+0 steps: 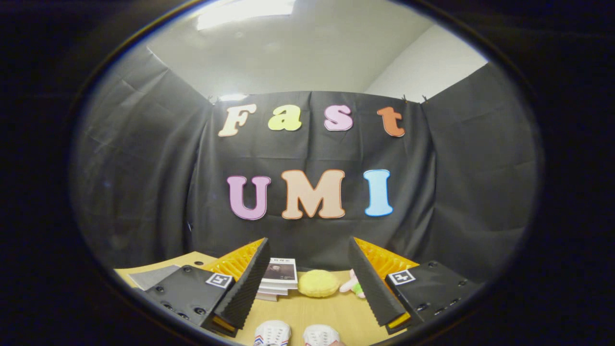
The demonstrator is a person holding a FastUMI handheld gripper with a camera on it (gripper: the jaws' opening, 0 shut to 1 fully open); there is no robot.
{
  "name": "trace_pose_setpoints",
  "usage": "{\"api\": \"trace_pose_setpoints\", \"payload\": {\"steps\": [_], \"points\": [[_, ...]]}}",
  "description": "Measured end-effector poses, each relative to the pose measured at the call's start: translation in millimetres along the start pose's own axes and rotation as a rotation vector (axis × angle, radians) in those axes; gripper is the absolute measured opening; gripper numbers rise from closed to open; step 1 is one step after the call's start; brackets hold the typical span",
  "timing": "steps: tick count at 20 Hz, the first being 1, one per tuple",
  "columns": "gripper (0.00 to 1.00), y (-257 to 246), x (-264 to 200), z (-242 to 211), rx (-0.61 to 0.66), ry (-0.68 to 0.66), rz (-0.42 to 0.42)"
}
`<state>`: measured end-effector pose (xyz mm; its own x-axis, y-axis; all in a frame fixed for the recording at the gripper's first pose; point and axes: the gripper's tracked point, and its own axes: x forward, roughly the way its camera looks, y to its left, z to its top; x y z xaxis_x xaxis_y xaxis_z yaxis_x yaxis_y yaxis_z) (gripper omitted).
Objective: Open the storage box then place both shoes into the box .Put the left shoe in first, then the right shoe, with the right side of both shoes facing outward in a uniform manner.
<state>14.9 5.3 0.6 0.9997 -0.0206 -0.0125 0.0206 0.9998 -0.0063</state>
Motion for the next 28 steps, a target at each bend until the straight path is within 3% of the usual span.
{"api": "trace_pose_setpoints", "payload": {"steps": [16, 20, 28], "points": [[1.0, 33, 8, -27, -0.035, 0.057, 0.052], [1.0, 66, 1, -52, 0.05, 0.128, 0.153], [1.0, 127, -28, -126, 0.342, 0.372, 0.362]]}}
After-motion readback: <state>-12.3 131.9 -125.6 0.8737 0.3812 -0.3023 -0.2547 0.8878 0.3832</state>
